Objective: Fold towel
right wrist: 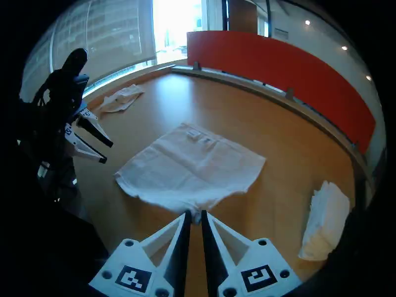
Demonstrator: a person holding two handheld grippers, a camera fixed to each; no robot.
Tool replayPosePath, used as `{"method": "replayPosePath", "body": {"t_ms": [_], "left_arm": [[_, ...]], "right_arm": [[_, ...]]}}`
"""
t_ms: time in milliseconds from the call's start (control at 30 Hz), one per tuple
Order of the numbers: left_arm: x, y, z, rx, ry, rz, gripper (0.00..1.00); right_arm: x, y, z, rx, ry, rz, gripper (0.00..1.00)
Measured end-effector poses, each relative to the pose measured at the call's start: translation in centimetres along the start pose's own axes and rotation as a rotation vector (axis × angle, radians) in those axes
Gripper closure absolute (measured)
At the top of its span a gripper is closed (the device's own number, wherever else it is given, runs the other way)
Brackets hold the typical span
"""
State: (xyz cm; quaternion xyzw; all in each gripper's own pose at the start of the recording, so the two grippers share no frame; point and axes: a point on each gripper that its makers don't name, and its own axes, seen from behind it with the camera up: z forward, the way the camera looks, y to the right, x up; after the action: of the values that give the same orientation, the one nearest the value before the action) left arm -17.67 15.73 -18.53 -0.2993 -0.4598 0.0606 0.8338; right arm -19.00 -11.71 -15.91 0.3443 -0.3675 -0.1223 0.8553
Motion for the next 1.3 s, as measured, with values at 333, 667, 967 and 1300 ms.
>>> {"method": "replayPosePath", "body": {"t_ms": [333,667,967,1300], "left_arm": [[-3.1,0.7,2.9,-0.007,-0.059,0.033,0.25],[-4.0,1.0,4.6,0.014,-0.081,0.062,0.27],[-4.2,0.4,5.0,0.095,-0.071,0.128,0.60],[-4.1,0.4,5.0,0.119,-0.072,0.171,0.76]], "right_arm": [[-0.6,0.2,0.1,-0.003,-0.009,0.003,0.84],[-0.7,0.2,0.1,-0.003,-0.009,0.003,0.84],[-0.6,0.1,0.2,-0.004,-0.006,0.005,0.84],[-0.8,0.0,0.3,-0.004,-0.005,0.004,0.84]]}}
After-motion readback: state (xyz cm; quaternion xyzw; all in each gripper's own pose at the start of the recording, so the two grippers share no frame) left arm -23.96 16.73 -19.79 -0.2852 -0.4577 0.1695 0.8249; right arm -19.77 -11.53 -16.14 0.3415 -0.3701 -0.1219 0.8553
